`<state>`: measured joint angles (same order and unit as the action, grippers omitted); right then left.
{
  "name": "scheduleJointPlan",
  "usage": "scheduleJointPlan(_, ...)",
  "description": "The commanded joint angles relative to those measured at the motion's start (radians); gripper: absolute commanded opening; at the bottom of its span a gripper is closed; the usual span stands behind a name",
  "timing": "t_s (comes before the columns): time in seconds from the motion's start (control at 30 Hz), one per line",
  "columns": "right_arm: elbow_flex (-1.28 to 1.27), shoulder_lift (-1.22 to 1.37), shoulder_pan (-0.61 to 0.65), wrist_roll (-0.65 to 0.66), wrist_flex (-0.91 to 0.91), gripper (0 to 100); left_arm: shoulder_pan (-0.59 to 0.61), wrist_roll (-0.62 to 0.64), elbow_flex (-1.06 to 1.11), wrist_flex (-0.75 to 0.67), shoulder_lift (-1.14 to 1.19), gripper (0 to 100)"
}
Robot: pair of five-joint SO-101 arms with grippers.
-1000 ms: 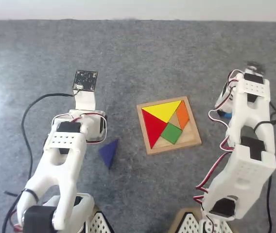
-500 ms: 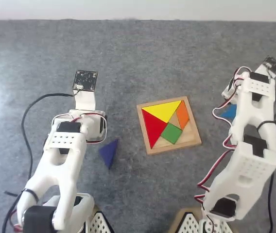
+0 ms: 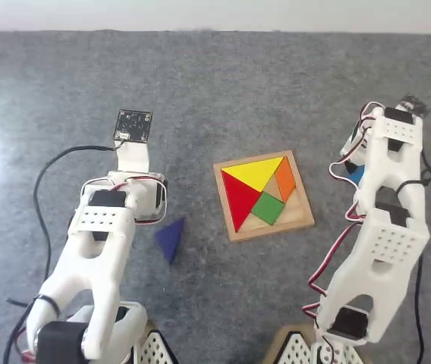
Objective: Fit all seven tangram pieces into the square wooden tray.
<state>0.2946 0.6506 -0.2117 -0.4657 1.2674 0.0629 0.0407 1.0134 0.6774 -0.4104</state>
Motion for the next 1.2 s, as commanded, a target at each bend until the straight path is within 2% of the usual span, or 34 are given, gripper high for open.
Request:
scheduleJointPlan(0.0,0.035,-0.012,0.016,0.015,0.019,20.6,-0.003,-0.009,-0.007,-0.018,-0.029,13)
scheduleJointPlan(0.17,0.035,-0.012,0.019,0.020,0.024,9.9,-0.003,-0.009,-0.007,-0.018,-0.029,13)
scheduleJointPlan(0.4,0.035,-0.015,0.019,0.023,0.028,9.3,-0.003,-0.009,-0.007,-0.018,-0.029,13)
scheduleJointPlan(0.47,0.046,-0.021,0.019,0.063,0.031,9.1,-0.003,-0.009,-0.007,-0.018,-0.029,13)
scheduleJointPlan(0.63,0.153,-0.088,0.021,0.267,0.153,9.0,-0.003,-0.009,-0.005,-0.018,-0.029,13)
scheduleJointPlan(0.7,0.212,-0.124,0.021,0.391,0.205,9.0,-0.003,-0.009,-0.005,-0.018,-0.029,13)
scheduleJointPlan(0.83,0.292,-0.199,0.073,0.770,0.286,9.0,-0.003,-0.009,-0.005,-0.018,-0.029,13)
scheduleJointPlan(0.93,0.298,-0.255,0.173,1.091,0.351,9.0,-0.003,-0.009,-0.005,-0.021,-0.029,13)
scheduleJointPlan(1.0,0.293,-0.286,0.243,1.240,0.375,9.0,-0.003,-0.009,-0.005,-0.021,-0.029,13)
scheduleJointPlan(1.17,0.117,-0.372,0.420,1.382,0.371,9.0,0.060,-0.008,-0.019,-0.023,-0.034,13)
